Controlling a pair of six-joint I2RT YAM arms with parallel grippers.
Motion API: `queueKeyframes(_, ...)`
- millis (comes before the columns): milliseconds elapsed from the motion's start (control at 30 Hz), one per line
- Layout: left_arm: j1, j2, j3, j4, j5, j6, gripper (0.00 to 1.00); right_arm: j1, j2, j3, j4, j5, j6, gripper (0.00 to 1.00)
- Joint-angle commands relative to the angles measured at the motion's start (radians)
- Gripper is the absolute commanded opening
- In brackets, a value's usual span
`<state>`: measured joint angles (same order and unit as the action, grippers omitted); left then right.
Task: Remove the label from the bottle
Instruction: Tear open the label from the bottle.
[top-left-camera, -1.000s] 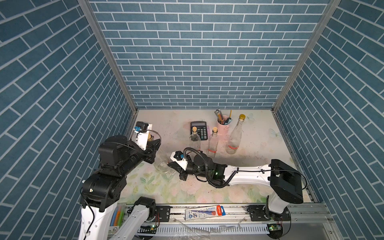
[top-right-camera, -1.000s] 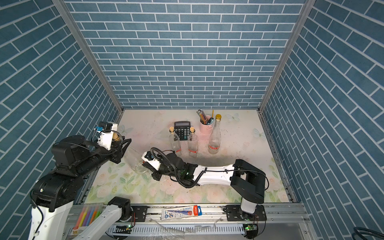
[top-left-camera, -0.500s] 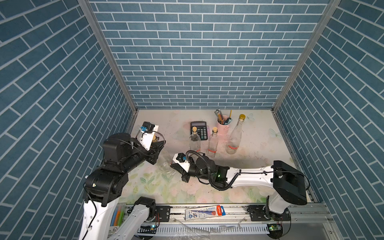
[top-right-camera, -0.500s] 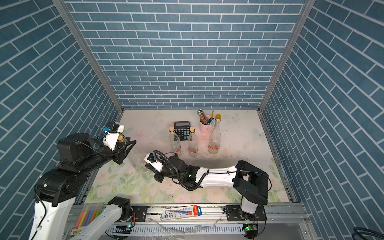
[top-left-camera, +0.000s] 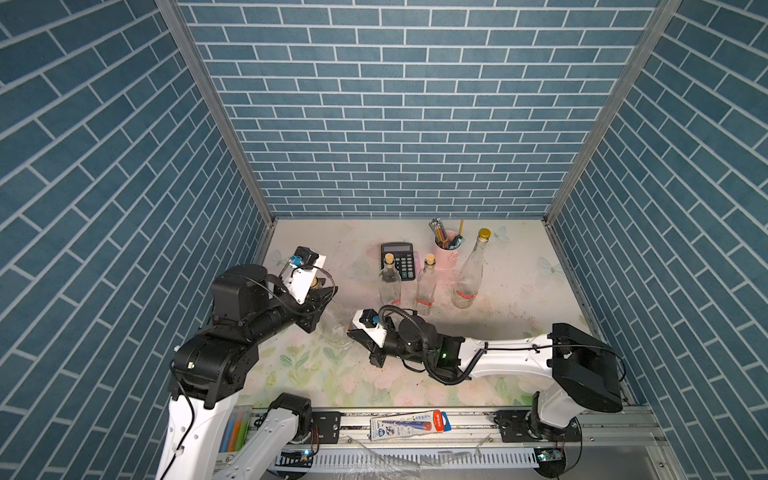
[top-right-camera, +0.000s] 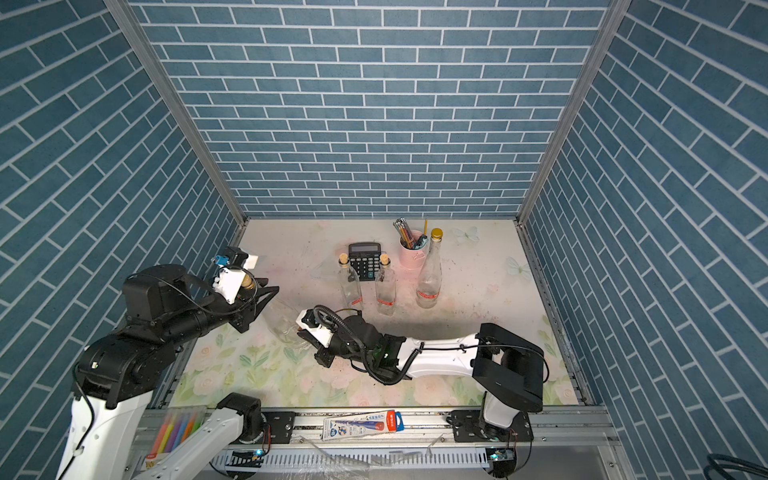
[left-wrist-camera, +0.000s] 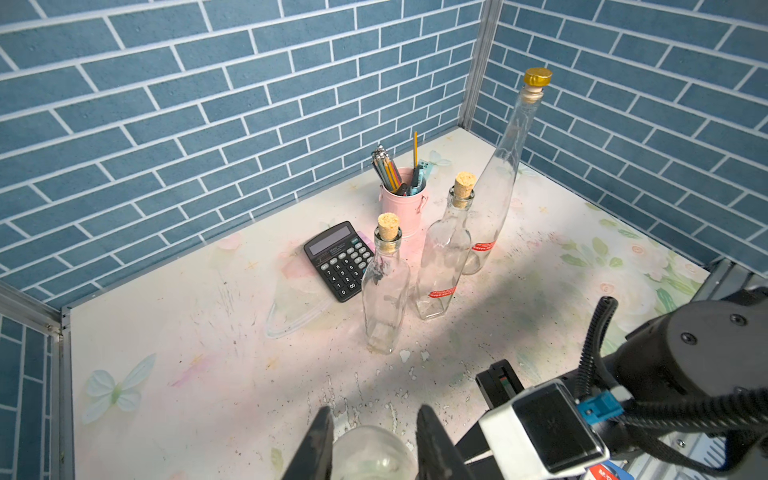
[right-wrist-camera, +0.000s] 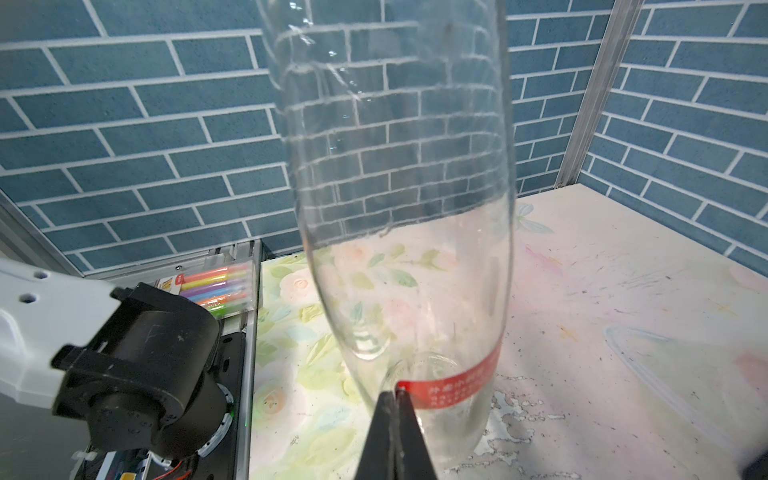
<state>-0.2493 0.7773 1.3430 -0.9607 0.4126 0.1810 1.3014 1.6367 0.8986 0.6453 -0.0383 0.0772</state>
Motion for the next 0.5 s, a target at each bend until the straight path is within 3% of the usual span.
queueKeyframes(0, -0.015, -0.015, 0.026, 0.034, 0.054, 0.032, 0.00, -0.017, -0.028, -0.019, 0.005, 0.031, -0.012, 0.00)
queueKeyframes(267, -0.020, -0.010, -0.008, 0.033, 0.074, 0.059, 0.00, -0.039, -0.041, -0.053, 0.011, 0.005, 0.004, 0.00)
queueKeyframes(467, -0.045, -0.004, -0.016, 0.025, 0.026, 0.078, 0.00, -0.050, -0.049, -0.066, 0.011, -0.011, 0.010, 0.00)
